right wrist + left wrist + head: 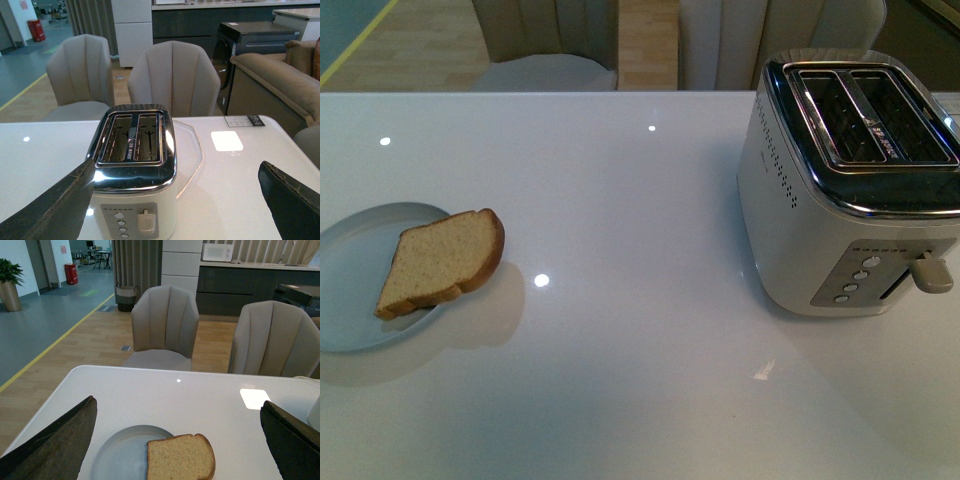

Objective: Left arm holds plate, right arm toasts bread

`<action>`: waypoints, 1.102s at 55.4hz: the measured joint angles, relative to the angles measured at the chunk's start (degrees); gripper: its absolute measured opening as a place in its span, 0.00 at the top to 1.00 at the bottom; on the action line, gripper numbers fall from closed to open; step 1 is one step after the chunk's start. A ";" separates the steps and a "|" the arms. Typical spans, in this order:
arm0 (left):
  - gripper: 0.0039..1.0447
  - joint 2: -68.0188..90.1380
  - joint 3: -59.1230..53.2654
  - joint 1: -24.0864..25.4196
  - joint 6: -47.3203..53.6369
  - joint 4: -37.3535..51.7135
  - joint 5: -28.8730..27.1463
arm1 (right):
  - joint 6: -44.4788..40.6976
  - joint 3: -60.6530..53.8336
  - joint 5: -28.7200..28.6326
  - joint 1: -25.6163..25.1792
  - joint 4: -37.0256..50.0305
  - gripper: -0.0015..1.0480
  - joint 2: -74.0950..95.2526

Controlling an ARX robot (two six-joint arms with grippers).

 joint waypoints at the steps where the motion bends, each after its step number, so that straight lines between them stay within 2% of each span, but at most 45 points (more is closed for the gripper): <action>1: 0.07 0.00 0.00 0.00 0.00 0.00 -0.02 | 0.00 0.00 0.00 0.00 0.00 0.08 0.00; 18: 0.07 0.00 0.00 0.00 0.00 0.00 0.00 | 0.00 0.00 0.00 0.00 0.00 0.08 0.00; 19: 0.07 18.08 9.33 -4.61 -22.16 -21.53 -17.38 | 0.00 0.00 0.00 0.00 0.00 0.08 0.00; 20: 0.07 18.23 9.51 -4.57 -22.43 -21.42 -17.27 | 0.00 0.00 0.02 0.00 0.00 0.08 0.00; 23: 0.07 27.10 11.02 -0.35 -20.96 -10.43 -9.99 | 0.00 0.00 0.04 0.00 0.00 0.08 0.02; 26: 0.07 37.44 13.79 3.37 -20.04 -0.24 -6.36 | -0.02 0.00 -0.17 0.00 0.00 0.08 -0.02; 32: 0.07 56.61 18.29 7.63 -18.64 15.54 -3.21 | 0.00 0.00 0.00 0.00 0.00 0.08 0.00; 36: 0.07 68.28 20.90 8.98 -18.60 22.43 -1.22 | 0.00 0.00 0.00 0.00 0.00 0.08 0.00; 44: 0.07 89.53 27.96 10.91 -19.28 29.51 2.62 | 0.00 0.00 -0.02 0.00 0.00 0.08 0.00; 61: 0.07 109.35 37.51 13.73 -18.97 33.90 4.55 | 0.00 0.00 0.00 0.00 0.00 0.08 0.00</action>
